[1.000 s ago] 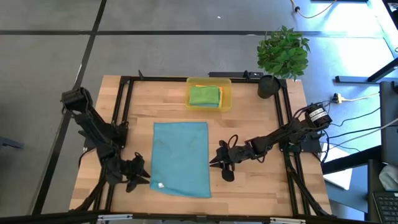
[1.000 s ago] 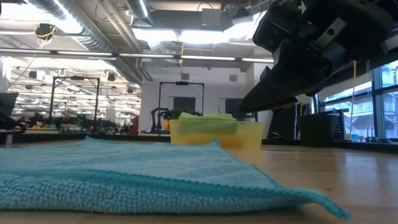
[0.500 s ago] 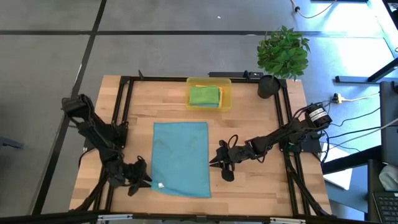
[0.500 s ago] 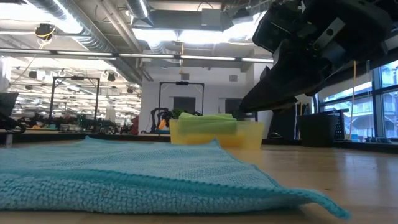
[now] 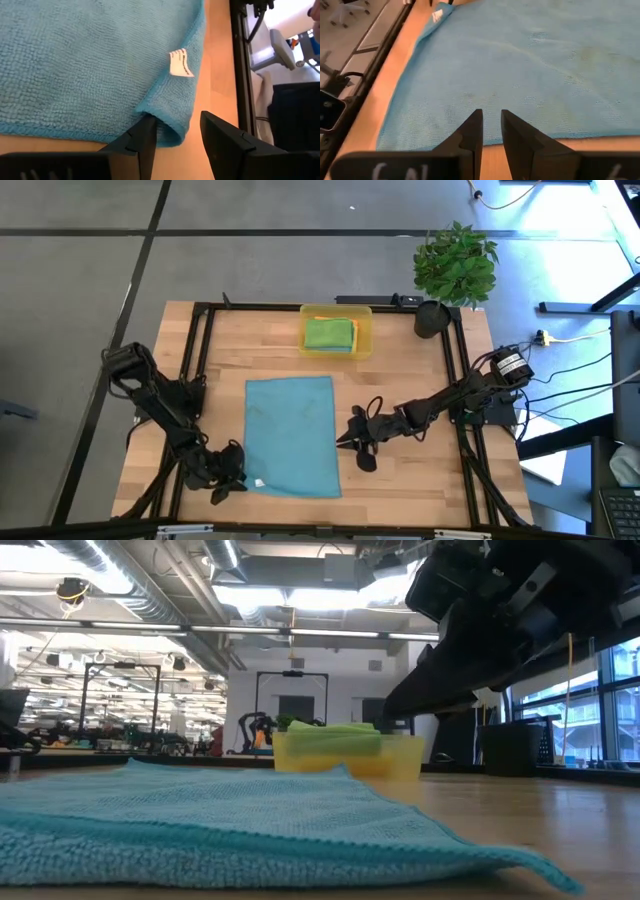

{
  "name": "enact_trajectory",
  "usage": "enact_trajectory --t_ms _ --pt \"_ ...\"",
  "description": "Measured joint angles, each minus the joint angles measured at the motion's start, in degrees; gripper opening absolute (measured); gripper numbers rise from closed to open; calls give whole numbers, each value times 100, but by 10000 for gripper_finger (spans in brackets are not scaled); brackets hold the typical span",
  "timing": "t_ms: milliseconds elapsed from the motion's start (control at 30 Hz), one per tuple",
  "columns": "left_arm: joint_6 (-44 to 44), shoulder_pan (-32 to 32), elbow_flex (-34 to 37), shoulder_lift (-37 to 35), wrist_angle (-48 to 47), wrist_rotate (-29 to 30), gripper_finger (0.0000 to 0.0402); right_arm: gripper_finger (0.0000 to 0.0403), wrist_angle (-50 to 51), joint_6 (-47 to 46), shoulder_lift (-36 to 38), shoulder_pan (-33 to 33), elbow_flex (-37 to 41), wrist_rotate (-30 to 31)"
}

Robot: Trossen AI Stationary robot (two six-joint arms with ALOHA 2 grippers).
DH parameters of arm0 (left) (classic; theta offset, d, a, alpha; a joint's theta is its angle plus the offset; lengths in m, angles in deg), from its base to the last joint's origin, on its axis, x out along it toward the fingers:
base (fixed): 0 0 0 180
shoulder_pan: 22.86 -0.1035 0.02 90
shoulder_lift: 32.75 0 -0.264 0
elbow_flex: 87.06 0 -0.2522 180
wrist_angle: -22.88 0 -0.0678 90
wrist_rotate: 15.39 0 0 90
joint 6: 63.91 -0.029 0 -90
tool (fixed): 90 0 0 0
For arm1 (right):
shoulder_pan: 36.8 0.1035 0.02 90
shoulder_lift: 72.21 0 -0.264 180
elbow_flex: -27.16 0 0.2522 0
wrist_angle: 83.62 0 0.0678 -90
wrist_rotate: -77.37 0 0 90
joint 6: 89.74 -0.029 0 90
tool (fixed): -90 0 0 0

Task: Fold microfiber towels
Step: Fold the blue microfiber cloth

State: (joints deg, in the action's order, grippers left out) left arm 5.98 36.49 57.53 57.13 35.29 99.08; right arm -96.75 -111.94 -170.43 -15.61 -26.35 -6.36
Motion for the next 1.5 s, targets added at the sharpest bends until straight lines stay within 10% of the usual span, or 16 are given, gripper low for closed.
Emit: enact_trajectory --t_ms 433,867,1133,1500 --pt "-209 0 2 0 2 174 143 78 -443 1030 7 986 4 76" --pt "-409 -210 4 0 6 249 143 232 -308 1328 -1442 1472 -1087 576" --pt "-638 -212 4 0 7 342 142 230 746 1650 -1606 1610 -1721 1078" --pt "-1411 -214 4 0 110 681 8 224 1026 1476 -1604 1648 -1762 1128"
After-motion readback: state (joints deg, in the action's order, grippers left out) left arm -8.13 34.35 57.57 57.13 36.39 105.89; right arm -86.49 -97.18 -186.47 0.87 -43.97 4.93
